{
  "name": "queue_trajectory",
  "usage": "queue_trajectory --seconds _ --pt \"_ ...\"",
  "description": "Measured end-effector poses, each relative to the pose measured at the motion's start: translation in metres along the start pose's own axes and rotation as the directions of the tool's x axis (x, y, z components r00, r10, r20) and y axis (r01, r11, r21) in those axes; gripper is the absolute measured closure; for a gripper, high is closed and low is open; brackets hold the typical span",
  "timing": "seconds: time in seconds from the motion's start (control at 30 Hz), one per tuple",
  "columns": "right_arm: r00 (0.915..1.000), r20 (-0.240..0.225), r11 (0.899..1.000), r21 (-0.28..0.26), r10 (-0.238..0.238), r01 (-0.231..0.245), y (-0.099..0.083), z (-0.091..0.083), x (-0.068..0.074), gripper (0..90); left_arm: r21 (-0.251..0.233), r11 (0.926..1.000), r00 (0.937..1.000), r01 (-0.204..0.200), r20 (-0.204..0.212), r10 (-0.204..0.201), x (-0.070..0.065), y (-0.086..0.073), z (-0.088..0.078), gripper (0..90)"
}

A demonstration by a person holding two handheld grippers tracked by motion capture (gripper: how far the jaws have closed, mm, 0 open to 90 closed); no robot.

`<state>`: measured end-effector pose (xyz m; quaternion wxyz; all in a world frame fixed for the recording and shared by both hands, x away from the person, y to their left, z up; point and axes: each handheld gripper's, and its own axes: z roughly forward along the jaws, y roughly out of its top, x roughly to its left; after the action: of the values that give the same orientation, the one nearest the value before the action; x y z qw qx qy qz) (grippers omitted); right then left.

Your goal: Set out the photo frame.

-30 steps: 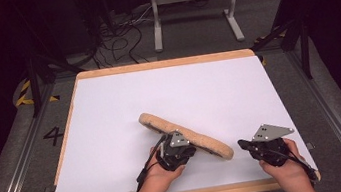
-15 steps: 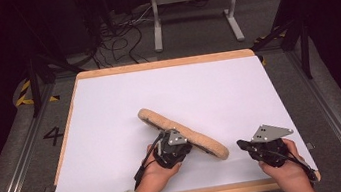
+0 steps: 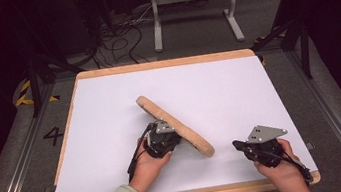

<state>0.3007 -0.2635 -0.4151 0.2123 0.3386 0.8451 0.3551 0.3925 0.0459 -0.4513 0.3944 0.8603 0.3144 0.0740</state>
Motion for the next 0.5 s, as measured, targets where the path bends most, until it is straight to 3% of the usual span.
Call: queue_trajectory --seconds 0.2,0.37,0.5 --pt "0.9995 0.004 0.999 -0.008 -0.031 0.031 0.008 0.009 0.006 90.0 -0.011 0.9999 0.9999 0.002 0.013 -0.002 0.0 -0.003 -0.006 87.4" --pt "0.9983 -0.002 0.998 -0.007 -0.057 0.057 0.017 0.021 0.011 90.0 -0.025 0.9997 0.9997 0.008 0.023 -0.007 -0.002 -0.009 -0.021 84.8" --pt "0.9955 -0.04 0.996 -0.002 -0.085 0.085 0.022 0.034 0.017 90.0 -0.026 0.9995 0.9998 -0.02 0.007 0.02 -0.005 -0.019 -0.034 79.1"
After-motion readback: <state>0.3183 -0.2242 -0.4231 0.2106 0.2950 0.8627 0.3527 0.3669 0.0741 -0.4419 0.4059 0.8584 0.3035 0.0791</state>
